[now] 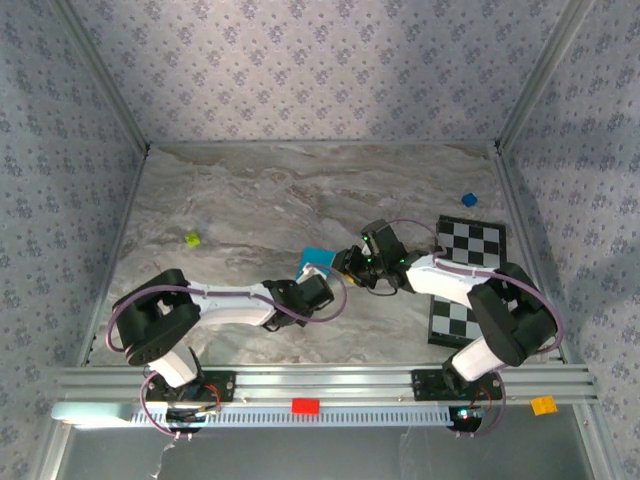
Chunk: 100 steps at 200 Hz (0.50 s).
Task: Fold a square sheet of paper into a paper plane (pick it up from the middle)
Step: Fold the wing for the fifth time at the center of the table.
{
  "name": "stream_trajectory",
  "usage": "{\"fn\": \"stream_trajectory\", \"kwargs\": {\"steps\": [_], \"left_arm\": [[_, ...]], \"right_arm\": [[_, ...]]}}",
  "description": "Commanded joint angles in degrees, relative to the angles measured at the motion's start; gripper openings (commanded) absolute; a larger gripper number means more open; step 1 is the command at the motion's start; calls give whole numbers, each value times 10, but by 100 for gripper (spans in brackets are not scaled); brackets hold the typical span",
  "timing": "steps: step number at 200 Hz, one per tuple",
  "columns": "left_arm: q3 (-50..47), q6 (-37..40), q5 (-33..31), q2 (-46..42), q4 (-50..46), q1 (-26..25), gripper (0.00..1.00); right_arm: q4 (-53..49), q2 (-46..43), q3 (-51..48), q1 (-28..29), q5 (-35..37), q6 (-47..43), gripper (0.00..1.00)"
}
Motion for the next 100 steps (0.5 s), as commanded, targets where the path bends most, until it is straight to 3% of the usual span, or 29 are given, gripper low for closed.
{"fn": "stream_trajectory", "kwargs": {"steps": [1,100], "left_arm": [[-19,-24,108,-12,33,23,11],[-37,-21,207,-20,69,72,12]], "right_arm": [[-19,-6,-4,8,11,-14,33],[-5,-6,-21,20,18,-2,34]]}}
